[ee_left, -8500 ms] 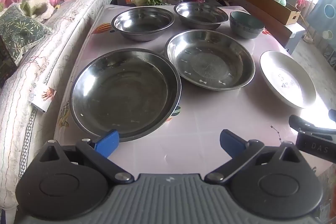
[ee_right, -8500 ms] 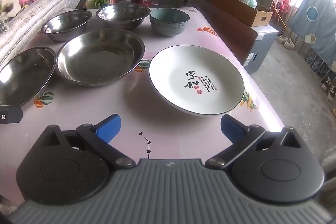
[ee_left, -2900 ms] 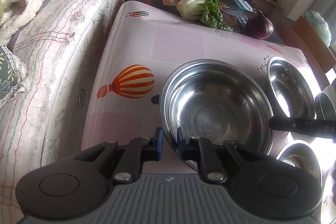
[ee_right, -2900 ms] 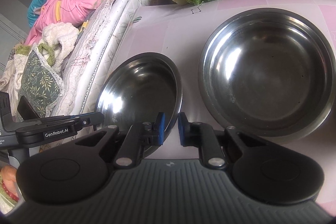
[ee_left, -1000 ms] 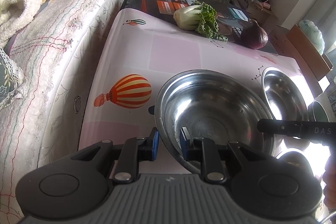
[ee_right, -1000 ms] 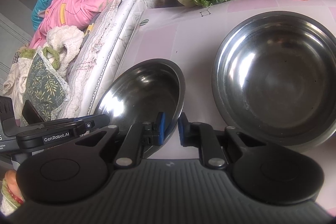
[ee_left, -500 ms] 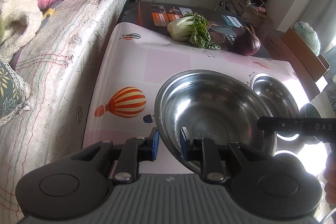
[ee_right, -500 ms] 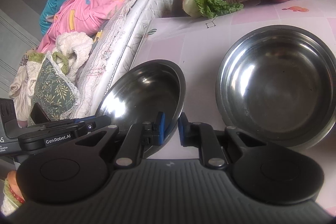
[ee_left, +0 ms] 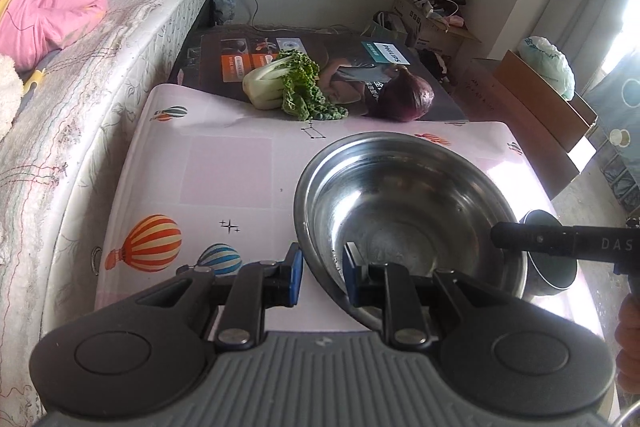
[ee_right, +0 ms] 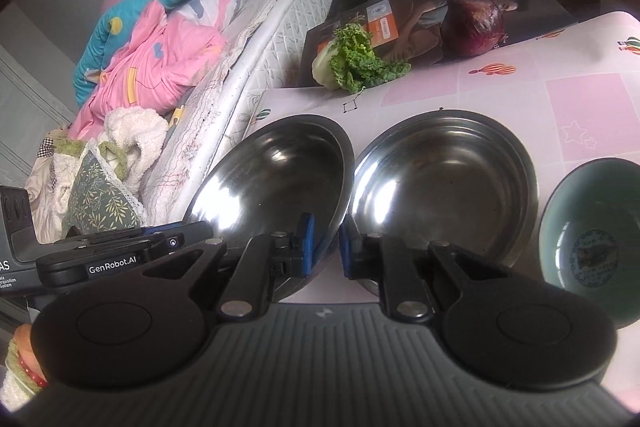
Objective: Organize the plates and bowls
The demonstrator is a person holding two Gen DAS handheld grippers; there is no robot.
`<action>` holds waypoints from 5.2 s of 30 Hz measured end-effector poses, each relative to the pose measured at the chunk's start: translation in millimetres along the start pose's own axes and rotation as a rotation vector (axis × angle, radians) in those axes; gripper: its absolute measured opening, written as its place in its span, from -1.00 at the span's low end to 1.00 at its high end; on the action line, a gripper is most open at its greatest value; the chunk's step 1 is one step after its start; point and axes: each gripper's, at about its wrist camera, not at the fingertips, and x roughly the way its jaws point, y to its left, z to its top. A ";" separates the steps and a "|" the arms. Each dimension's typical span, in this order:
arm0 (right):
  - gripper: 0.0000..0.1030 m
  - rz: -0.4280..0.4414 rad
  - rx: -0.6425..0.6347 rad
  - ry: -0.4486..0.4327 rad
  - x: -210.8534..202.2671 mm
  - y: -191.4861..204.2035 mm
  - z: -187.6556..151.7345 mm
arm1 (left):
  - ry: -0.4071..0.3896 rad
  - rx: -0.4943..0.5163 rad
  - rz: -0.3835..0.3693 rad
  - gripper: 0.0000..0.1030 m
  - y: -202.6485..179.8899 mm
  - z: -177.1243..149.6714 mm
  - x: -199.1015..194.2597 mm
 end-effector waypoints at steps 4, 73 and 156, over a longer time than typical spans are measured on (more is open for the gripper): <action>-0.75 -0.027 0.026 -0.025 -16.2 -29.4 1.4 | 0.016 0.015 -0.032 -0.58 -27.7 3.9 18.4; 0.97 -0.541 -0.296 -0.220 -257.3 -15.0 -132.1 | -0.174 0.196 -0.127 1.00 -148.0 -94.1 -101.6; -0.63 -0.162 0.070 0.076 -104.0 -196.0 -64.5 | 0.253 0.249 -0.181 -0.73 -237.2 -31.2 107.9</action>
